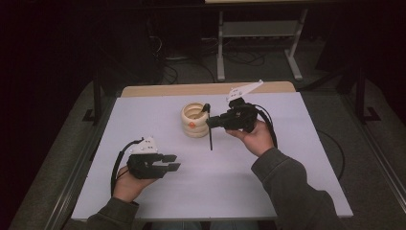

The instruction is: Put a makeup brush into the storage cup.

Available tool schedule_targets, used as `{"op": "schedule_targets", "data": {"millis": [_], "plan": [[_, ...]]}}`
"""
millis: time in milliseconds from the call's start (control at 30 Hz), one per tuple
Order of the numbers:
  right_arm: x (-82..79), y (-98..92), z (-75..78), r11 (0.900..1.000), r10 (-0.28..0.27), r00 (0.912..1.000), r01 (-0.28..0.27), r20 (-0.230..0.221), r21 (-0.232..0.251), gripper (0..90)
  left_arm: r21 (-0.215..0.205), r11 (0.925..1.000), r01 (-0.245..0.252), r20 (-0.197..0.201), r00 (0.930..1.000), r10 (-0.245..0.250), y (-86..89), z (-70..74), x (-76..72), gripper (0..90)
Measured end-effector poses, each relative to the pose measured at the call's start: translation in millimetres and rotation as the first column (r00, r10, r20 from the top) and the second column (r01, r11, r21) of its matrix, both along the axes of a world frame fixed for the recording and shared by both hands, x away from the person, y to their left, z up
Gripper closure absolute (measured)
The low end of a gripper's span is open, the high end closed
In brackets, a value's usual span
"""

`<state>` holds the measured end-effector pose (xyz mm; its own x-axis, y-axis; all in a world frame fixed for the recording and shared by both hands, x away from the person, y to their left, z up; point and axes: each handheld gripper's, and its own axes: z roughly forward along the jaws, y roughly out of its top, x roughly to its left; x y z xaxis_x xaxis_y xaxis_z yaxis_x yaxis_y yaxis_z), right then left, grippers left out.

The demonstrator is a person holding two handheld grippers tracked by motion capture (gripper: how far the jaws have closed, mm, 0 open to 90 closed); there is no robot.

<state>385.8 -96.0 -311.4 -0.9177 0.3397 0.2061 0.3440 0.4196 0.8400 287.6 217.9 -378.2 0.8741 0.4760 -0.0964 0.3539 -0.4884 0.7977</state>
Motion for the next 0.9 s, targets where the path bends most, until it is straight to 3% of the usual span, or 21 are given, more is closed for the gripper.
{"op": "schedule_targets", "data": {"millis": [300, 900], "plan": [[14.2, -8.3, 12.8, 0.999, -0.026, 0.9996, 0.026, -0.004, 0.035, 84.7, -0.015, 0.9999, -0.004, 0.001, 1.0, 0.004, 0.8, -0.6, 0.1, 63.2], [39.5, -7.6, 36.6, 0.997, -0.076, 0.997, 0.076, 0.012, 0.023, 84.7, -0.024, 0.9997, -0.011, 0.006, 0.9999, 0.011, 7.8, 1.0, 1.9, 62.1]]}}
